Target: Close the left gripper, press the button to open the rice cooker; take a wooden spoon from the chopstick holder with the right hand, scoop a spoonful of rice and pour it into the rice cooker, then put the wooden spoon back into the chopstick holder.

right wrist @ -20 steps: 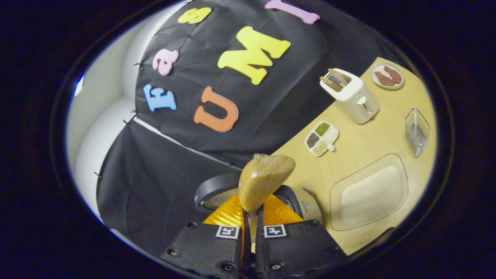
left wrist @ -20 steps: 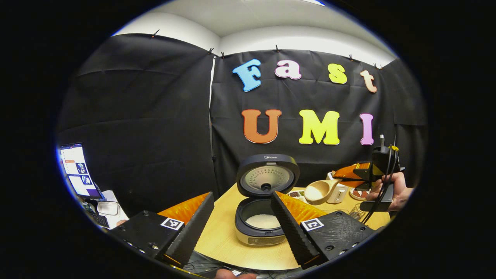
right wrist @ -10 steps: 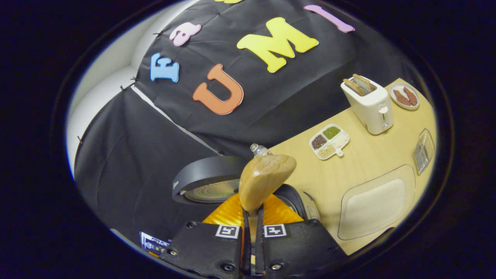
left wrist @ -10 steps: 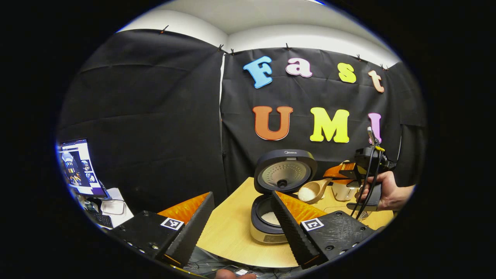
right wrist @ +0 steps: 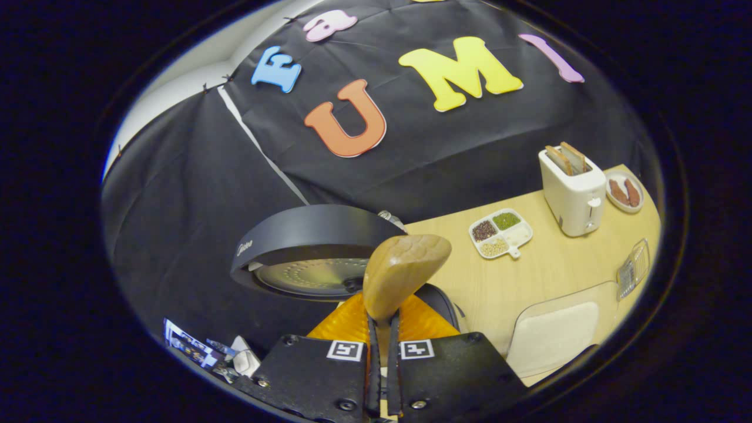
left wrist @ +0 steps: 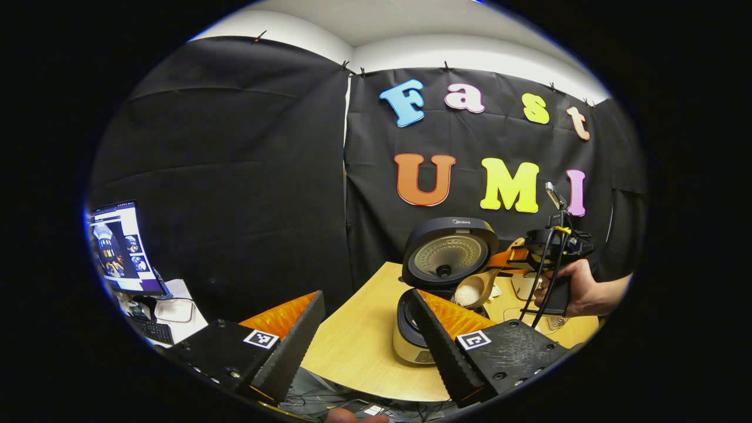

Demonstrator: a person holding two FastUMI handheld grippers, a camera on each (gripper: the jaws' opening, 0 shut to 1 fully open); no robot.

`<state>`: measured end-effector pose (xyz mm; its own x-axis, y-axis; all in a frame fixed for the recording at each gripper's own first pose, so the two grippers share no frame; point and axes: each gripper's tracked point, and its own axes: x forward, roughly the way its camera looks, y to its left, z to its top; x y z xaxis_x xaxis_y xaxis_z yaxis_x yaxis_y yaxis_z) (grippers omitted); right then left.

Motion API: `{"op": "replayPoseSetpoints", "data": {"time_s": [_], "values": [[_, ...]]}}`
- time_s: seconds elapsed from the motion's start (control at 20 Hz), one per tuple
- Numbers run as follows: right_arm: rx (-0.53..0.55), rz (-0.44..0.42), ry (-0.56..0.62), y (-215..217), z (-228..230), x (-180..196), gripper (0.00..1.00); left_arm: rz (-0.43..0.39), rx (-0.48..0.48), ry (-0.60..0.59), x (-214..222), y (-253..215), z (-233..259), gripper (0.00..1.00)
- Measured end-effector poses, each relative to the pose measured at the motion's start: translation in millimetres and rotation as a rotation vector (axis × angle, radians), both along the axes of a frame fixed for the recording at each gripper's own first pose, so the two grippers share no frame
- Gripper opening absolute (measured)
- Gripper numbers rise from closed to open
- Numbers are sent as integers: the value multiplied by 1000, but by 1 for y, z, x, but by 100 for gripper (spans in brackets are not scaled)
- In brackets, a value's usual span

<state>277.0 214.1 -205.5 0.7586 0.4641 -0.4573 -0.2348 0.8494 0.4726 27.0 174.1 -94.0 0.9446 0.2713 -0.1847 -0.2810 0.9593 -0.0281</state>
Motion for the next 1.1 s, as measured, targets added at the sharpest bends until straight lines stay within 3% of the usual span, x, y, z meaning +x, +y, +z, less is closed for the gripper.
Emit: {"op": "replayPoseSetpoints", "data": {"time_s": [0.45,0.75,1.1], "values": [[-241,24,-153,12,-5,2,10,6,-27,-13,-4,23,-3,95],[-430,71,-332,28,13,1,10,5,-45,-19,-3,28,-7,95],[-576,111,-451,44,19,-4,10,-26,-51,-14,-7,31,-8,95]]}}
